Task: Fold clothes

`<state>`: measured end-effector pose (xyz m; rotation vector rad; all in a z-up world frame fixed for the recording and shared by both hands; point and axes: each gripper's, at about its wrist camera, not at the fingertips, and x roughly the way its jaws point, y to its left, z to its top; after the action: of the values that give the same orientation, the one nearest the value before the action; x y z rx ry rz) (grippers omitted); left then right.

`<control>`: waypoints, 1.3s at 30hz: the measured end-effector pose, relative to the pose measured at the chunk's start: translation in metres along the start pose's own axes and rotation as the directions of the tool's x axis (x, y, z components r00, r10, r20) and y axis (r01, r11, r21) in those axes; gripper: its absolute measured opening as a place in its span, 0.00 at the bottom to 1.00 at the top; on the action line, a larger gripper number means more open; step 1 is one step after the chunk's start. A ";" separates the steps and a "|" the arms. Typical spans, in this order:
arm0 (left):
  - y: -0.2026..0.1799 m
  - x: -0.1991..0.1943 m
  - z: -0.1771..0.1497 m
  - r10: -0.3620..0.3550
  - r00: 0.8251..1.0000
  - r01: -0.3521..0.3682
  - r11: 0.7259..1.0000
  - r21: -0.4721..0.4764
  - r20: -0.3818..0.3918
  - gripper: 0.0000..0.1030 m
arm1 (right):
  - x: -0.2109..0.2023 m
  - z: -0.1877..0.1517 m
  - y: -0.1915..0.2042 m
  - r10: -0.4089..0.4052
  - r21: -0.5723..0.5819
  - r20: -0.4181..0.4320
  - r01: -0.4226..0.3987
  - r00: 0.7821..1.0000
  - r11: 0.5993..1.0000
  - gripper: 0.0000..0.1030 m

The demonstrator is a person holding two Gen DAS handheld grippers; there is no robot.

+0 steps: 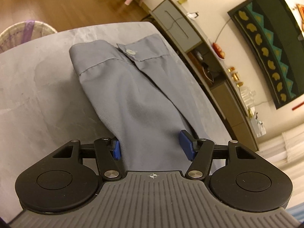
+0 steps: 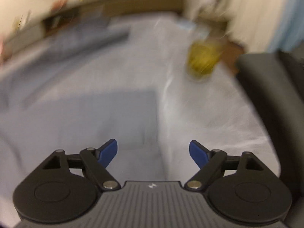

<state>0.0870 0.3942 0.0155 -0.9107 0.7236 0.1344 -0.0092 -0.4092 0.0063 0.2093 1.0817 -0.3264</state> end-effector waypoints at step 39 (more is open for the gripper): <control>-0.053 -0.011 0.051 -0.156 0.976 0.135 0.981 0.141 0.151 0.00 | 0.084 0.043 0.092 -0.234 -0.207 0.199 0.274 0.952 0.939 0.11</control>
<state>0.1262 0.4025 0.0784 -0.8147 0.5072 0.0292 0.0952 -0.3507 -0.0479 -0.1682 0.9670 -0.4383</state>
